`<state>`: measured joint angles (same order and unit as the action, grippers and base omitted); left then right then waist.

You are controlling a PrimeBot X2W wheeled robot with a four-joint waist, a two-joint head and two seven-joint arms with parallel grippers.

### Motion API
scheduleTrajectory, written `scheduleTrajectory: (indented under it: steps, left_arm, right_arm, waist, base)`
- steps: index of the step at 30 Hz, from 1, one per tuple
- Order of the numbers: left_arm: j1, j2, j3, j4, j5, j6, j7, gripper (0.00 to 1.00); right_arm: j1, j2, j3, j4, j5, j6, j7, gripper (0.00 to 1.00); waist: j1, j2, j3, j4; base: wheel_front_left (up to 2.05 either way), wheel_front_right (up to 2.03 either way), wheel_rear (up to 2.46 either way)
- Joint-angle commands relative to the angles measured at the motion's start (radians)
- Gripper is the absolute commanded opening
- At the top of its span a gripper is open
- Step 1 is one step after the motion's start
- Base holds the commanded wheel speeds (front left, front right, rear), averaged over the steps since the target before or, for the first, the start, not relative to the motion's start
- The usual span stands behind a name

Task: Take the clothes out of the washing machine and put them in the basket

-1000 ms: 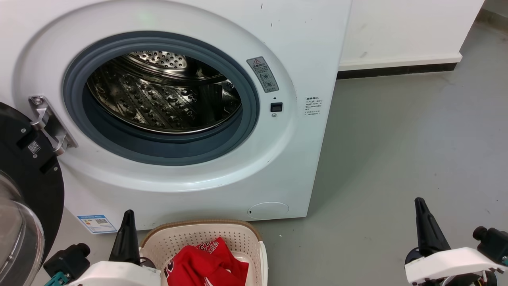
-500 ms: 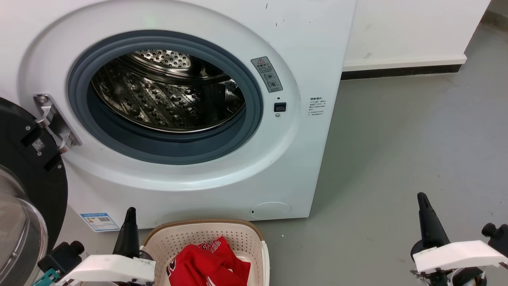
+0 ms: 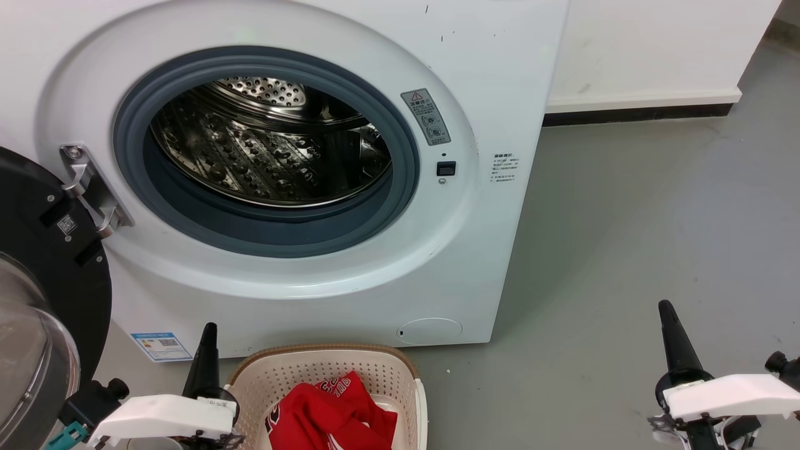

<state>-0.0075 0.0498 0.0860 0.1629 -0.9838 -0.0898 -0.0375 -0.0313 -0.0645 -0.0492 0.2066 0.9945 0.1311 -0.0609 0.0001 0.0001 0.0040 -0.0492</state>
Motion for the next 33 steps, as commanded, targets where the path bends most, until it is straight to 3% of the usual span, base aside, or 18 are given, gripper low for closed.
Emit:
scheduleTrajectory:
  steps: [1, 33]
  left_arm:
    - [-0.026, 0.001, 0.006, -0.004, -0.03, -0.009, 0.007, 0.0]
    - [-0.072, 0.001, 0.02, 0.046, -0.376, -0.028, 0.091, 0.0]
  right_arm:
    - [-0.028, -0.008, -0.003, -0.005, 0.032, 0.0, 0.006, 0.0]
    - [-0.062, -0.006, -0.026, 0.019, 0.382, 0.0, 0.095, 0.0]
  waist:
    - [-0.0001, -0.0001, 0.0, 0.001]
    - [-0.0001, -0.0001, 0.0, 0.025]
  base:
    - [0.0, 0.0, 0.0]
    - [0.0, 0.0, 0.0]
